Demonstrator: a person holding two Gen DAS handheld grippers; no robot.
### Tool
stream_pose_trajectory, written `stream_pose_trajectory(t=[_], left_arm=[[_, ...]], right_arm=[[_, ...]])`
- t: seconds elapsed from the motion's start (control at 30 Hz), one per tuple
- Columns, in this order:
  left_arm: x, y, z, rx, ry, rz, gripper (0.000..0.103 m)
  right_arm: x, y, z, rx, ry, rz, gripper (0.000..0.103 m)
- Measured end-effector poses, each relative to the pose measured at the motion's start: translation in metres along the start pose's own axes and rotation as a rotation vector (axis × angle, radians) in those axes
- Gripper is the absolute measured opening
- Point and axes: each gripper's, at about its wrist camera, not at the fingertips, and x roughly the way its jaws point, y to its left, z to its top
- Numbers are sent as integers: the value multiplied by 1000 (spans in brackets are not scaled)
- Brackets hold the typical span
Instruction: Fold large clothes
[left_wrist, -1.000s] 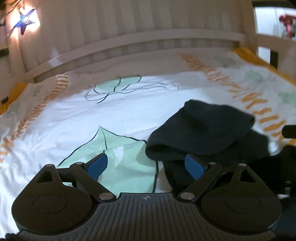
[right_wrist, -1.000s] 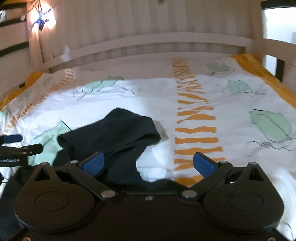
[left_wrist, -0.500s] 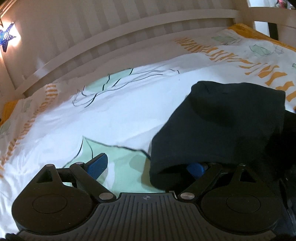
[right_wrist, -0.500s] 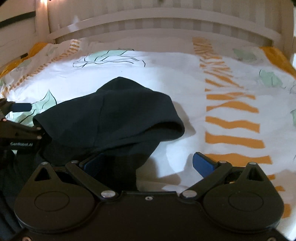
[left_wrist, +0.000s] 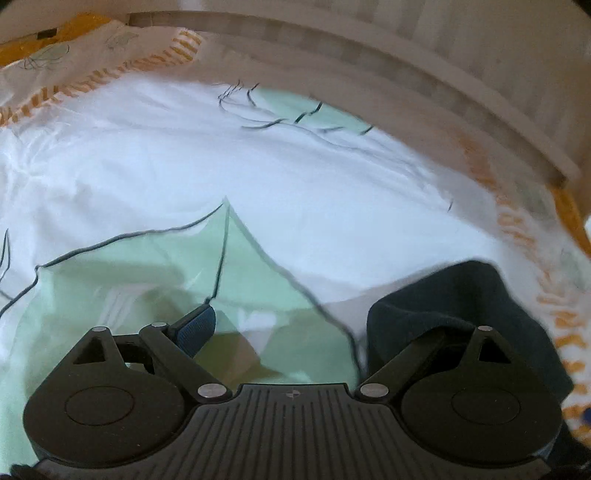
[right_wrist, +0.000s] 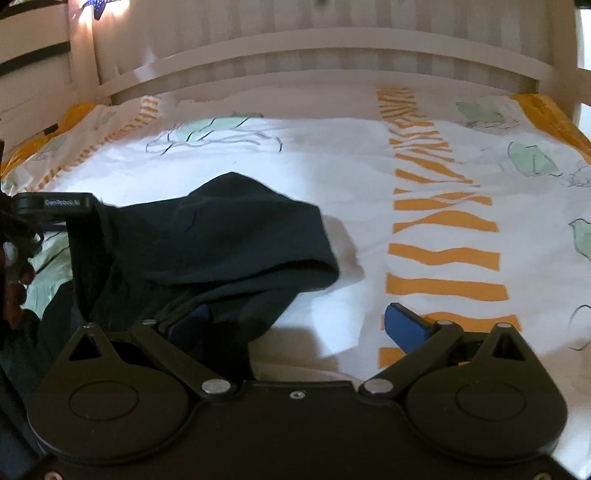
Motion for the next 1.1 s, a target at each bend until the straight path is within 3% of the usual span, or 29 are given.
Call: stream_pose_trajectory(t=[0.1, 0.3, 0.47, 0.53, 0.67, 0.77, 0.9, 1.1], left_arm=[[-5, -15, -12, 186, -48, 43, 91], [-13, -26, -16, 287, -105, 78, 91], [-21, -62, -36, 619, -264, 137, 91], [-20, -73, -39, 682, -283, 137, 91], [-19, -76, -26, 626, -296, 141, 91], [-18, -56, -9, 469, -270, 157, 91], [-13, -27, 5, 265, -182, 78, 92], [-7, -22, -4, 288, -164, 79, 92]], right_arm=[[0, 0, 3, 5, -9, 5, 101], [9, 13, 6, -34, -5, 24, 101], [14, 25, 5, -79, -1, 32, 101], [16, 25, 4, -72, 4, 33, 101], [20, 26, 7, -73, 12, 30, 101], [25, 26, 11, -89, 17, 17, 101], [33, 26, 13, -101, 27, -3, 101], [43, 27, 16, -151, 27, -35, 99]])
